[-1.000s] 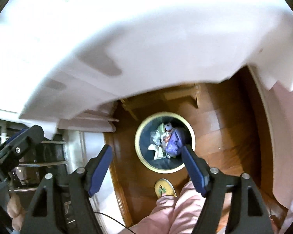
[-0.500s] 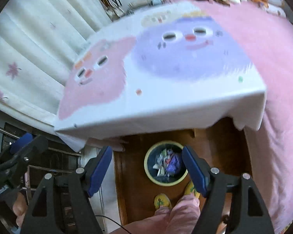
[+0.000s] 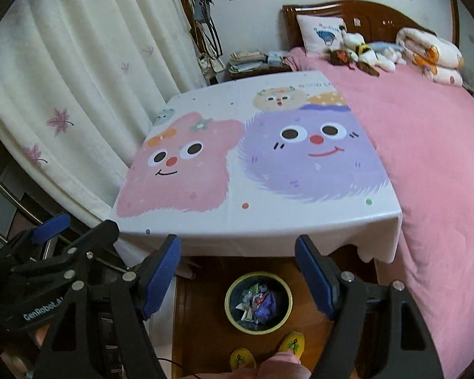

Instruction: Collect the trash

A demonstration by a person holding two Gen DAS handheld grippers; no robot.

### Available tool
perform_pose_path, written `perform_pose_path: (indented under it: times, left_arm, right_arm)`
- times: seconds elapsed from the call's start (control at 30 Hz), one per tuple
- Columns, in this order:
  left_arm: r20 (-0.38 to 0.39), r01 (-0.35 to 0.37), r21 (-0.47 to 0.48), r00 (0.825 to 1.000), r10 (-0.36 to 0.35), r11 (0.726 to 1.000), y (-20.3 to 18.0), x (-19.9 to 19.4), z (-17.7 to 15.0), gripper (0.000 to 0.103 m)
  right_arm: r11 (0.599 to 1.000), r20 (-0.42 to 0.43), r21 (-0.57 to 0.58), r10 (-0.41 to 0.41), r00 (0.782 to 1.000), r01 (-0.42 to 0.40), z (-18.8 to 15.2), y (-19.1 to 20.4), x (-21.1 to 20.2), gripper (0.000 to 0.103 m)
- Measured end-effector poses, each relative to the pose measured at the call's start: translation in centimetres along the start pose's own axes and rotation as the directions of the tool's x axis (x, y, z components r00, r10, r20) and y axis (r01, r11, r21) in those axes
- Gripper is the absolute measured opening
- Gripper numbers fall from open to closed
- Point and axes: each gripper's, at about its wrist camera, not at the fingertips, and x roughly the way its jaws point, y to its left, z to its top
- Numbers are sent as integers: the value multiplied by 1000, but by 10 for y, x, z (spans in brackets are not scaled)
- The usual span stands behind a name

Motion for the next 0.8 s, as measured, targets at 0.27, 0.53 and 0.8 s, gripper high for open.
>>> perform_pose_path:
  times: [0.27, 0.53, 0.8]
  left_arm:
    - [33, -8, -15, 999, 9, 1000, 0, -3, 6, 94]
    - [38, -24, -7, 999, 24, 1000, 0, 0, 9, 94]
    - [23, -30, -11, 999, 30, 999, 2, 6, 11, 94]
  right_arm:
    - [1000, 47, 5, 1, 999, -1, 11, -1, -5, 75]
    - [1000, 57, -10, 6, 998, -6, 16, 4, -1, 75]
    - [1000, 43, -21, 9, 999, -8, 15, 7, 4, 75]
